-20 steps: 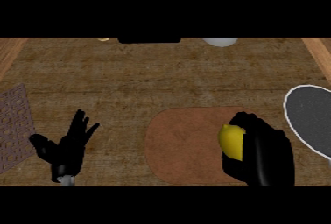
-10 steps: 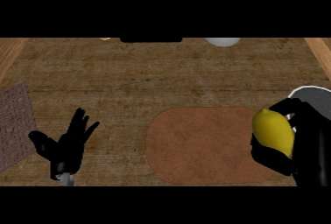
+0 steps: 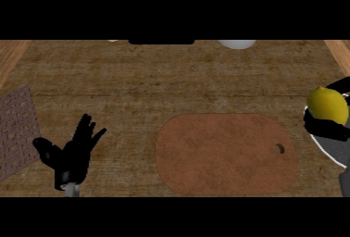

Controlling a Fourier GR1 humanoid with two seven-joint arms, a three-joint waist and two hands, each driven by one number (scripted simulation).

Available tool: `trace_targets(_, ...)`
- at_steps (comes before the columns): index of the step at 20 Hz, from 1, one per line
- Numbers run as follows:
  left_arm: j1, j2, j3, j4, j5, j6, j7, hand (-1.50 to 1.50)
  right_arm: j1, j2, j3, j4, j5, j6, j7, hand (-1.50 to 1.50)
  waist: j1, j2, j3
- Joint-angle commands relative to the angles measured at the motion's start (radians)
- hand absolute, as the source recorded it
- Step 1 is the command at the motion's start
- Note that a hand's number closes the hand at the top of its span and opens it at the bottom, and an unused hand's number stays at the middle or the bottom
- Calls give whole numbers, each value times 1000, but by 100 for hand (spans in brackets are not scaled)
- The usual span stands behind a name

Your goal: Pick the lemon from the cutting board and place it in the pan

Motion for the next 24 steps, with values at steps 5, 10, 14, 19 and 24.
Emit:
trace_targets(5,-1,-26,2,60,-2,-11,-31,0,-85,-111,-203,491,-80,-222,-321,150,10,9,-3)
trace_targets(10,-16,-21,-14,6,-18,8,33,0,-225,-155,-312,836,-210,-312,-536,150,16,9,-2)
trace_targets(14,15,-18,-3,43,-3,-35,-25,0,-365,-226,-365,1093,-244,-333,-665,150,27,13,-2)
trace_targets(19,30,-12,-27,11,-16,-44,-19,0,-369,-277,-355,1314,-183,-246,-642,-150,55,22,1)
trace_targets(24,1,-7,4,32,-7,-37,-17,0,-407,-270,-403,1460,-210,-396,-852,-150,47,23,2)
